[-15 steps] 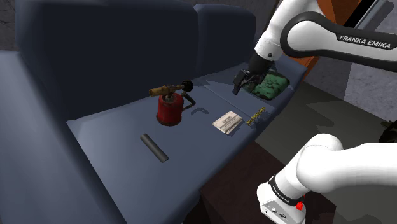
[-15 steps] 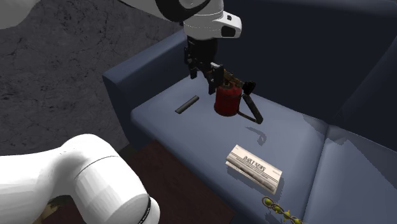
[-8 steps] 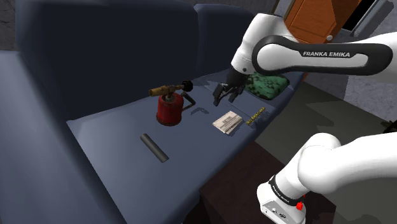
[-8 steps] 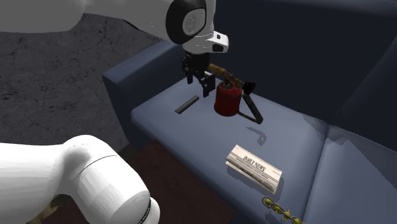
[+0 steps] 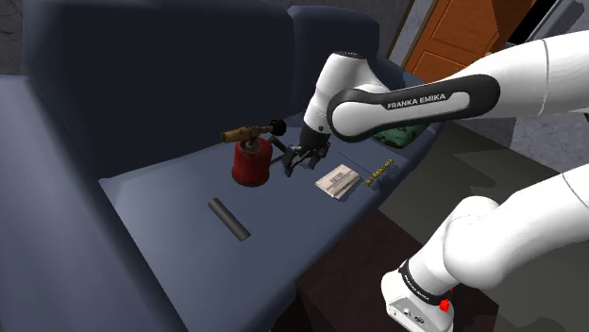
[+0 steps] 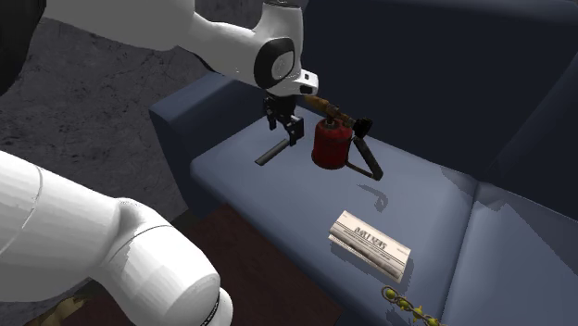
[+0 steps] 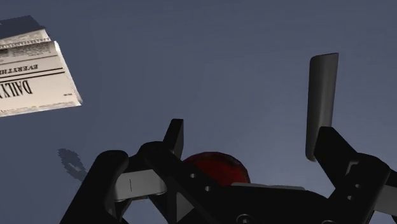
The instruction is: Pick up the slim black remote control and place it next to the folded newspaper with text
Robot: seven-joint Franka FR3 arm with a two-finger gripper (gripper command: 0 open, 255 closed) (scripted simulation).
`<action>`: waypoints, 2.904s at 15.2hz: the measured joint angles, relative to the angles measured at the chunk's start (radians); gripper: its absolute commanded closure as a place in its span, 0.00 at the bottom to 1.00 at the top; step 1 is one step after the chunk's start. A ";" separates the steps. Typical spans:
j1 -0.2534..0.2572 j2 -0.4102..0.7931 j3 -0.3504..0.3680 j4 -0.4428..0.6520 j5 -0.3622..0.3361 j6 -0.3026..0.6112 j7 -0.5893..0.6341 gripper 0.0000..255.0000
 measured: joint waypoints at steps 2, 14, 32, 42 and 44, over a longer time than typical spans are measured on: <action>0.007 0.073 0.017 0.022 -0.002 0.048 0.013 0.00; 0.080 0.528 0.094 0.239 -0.097 0.260 0.154 0.00; 0.158 0.816 0.073 0.395 -0.182 0.377 0.234 0.00; 0.156 0.812 0.070 0.393 -0.182 0.376 0.233 1.00; 0.156 0.812 0.070 0.394 -0.182 0.375 0.233 1.00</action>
